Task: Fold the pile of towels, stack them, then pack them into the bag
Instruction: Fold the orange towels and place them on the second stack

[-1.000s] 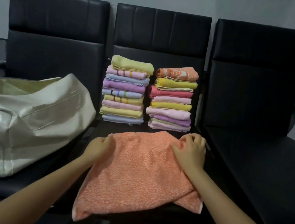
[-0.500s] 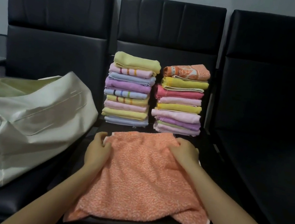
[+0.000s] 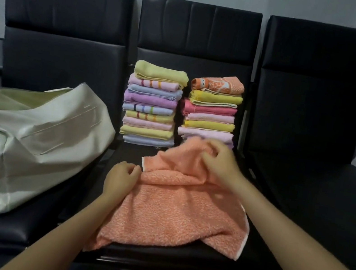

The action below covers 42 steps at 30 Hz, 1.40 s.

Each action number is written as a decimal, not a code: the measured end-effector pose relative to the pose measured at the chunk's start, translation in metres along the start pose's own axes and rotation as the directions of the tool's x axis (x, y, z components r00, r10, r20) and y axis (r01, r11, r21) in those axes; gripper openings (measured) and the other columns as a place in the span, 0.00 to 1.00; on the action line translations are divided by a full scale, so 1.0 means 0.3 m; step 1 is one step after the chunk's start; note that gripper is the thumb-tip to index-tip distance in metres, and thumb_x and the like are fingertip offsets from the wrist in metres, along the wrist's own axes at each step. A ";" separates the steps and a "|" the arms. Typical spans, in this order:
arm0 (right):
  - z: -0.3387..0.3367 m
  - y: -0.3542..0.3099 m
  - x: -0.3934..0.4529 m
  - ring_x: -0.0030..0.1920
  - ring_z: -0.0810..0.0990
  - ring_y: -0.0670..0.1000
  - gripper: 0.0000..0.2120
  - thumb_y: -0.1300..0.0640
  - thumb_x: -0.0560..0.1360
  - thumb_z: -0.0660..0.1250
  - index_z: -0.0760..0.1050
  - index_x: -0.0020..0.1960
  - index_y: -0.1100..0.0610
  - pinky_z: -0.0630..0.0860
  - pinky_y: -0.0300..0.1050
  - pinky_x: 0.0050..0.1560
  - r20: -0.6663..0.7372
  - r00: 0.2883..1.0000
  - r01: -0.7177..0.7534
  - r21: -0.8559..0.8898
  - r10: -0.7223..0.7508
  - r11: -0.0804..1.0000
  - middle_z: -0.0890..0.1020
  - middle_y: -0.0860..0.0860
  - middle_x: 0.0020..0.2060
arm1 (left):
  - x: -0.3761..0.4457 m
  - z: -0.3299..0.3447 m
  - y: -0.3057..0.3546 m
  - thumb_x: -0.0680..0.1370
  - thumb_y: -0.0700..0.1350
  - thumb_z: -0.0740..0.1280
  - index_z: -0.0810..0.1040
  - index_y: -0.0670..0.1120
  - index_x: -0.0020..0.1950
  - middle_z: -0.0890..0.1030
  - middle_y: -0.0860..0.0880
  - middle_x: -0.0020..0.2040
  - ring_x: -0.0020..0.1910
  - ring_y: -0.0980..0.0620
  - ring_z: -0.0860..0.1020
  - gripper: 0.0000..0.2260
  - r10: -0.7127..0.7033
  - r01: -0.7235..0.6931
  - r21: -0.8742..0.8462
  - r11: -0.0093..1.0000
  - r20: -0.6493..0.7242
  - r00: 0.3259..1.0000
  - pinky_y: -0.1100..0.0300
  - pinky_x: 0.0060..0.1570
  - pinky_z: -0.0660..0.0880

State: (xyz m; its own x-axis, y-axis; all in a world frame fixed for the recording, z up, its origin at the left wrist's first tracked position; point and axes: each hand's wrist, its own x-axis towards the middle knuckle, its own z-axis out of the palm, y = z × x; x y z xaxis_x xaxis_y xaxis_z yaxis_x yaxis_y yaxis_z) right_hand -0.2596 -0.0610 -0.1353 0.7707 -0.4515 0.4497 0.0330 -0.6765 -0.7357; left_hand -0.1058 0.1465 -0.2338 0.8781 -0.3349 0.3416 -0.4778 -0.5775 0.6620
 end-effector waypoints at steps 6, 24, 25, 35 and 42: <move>0.032 0.154 -0.254 0.47 0.76 0.45 0.11 0.47 0.75 0.68 0.79 0.39 0.52 0.73 0.44 0.52 0.510 0.860 0.151 -0.244 -0.006 0.958 0.77 0.46 0.44 | 0.034 -0.004 -0.010 0.81 0.51 0.58 0.83 0.49 0.42 0.81 0.52 0.45 0.45 0.54 0.77 0.16 -0.183 0.183 -0.213 0.960 0.021 0.983 0.56 0.44 0.69; 0.075 0.195 -0.108 0.50 0.79 0.52 0.10 0.54 0.79 0.63 0.79 0.54 0.59 0.72 0.42 0.46 0.102 0.861 -0.506 0.074 0.498 0.859 0.80 0.52 0.44 | 0.153 0.110 0.082 0.81 0.51 0.59 0.77 0.48 0.39 0.78 0.51 0.36 0.37 0.53 0.75 0.15 -0.177 0.184 -0.323 0.928 0.050 0.983 0.57 0.37 0.70; 0.058 0.191 -0.112 0.48 0.80 0.52 0.08 0.56 0.79 0.64 0.80 0.51 0.58 0.73 0.43 0.46 0.067 0.873 -0.486 0.185 0.483 0.854 0.82 0.52 0.42 | 0.159 0.094 0.078 0.81 0.49 0.60 0.78 0.46 0.40 0.78 0.51 0.37 0.37 0.54 0.74 0.13 -0.253 0.231 -0.527 0.818 0.031 0.967 0.59 0.35 0.69; 0.074 0.242 -0.100 0.30 0.76 0.43 0.09 0.64 0.75 0.64 0.77 0.36 0.58 0.71 0.37 0.31 -0.070 0.873 -0.414 0.420 0.483 0.808 0.77 0.47 0.29 | 0.160 0.040 0.003 0.78 0.37 0.57 0.69 0.50 0.46 0.83 0.51 0.49 0.26 0.58 0.72 0.08 -0.345 0.218 -0.744 0.632 -0.018 0.938 0.63 0.23 0.68; 0.066 0.243 -0.115 0.35 0.74 0.45 0.11 0.56 0.79 0.65 0.76 0.42 0.62 0.71 0.36 0.36 0.136 0.930 -0.363 0.473 0.340 0.803 0.75 0.53 0.33 | 0.138 0.060 0.029 0.77 0.59 0.63 0.77 0.52 0.44 0.80 0.52 0.43 0.44 0.50 0.78 0.12 -0.188 0.189 -0.138 0.972 0.026 0.982 0.56 0.42 0.71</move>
State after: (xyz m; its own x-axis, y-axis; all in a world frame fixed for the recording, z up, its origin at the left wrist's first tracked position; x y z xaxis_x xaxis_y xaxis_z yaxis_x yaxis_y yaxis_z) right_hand -0.2712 -0.0833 -0.2144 0.8150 -0.5710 0.0988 0.0476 -0.1040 -0.9934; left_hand -0.0742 0.1142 -0.2258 0.9513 -0.2396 0.1940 -0.2947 -0.5221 0.8004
